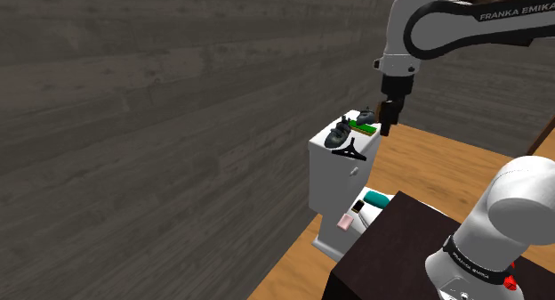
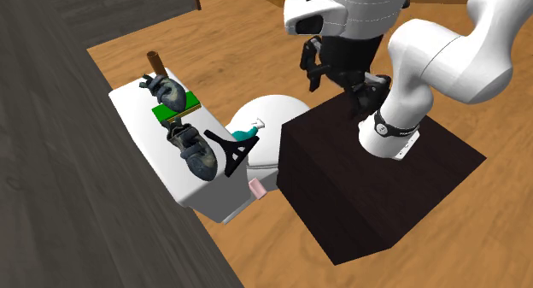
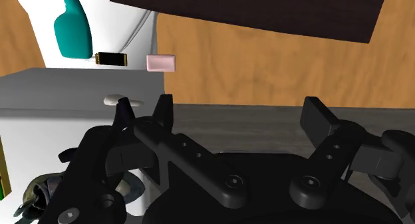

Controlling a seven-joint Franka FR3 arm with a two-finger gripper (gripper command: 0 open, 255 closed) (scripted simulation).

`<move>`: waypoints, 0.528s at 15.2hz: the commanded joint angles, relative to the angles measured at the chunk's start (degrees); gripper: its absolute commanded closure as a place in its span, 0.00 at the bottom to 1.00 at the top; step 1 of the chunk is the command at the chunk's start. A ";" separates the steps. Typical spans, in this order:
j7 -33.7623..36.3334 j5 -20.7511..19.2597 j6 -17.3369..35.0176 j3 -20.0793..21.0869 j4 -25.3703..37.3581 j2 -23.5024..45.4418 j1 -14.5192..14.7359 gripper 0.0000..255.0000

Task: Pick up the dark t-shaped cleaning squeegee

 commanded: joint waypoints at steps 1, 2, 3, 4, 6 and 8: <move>0.05 -0.79 4.73 -0.76 -1.07 2.73 -0.79 0.00; 0.07 -1.19 6.95 -1.17 -1.57 4.07 -1.18 0.00; 0.09 -1.58 9.17 -1.57 -2.00 5.49 -1.60 0.00; 0.12 -1.96 11.39 -1.99 -2.34 6.99 -1.99 0.00; 0.18 -2.67 15.79 -2.82 -2.76 10.20 -2.79 0.00; 0.24 -3.31 20.12 -3.65 -2.84 13.68 -3.57 0.00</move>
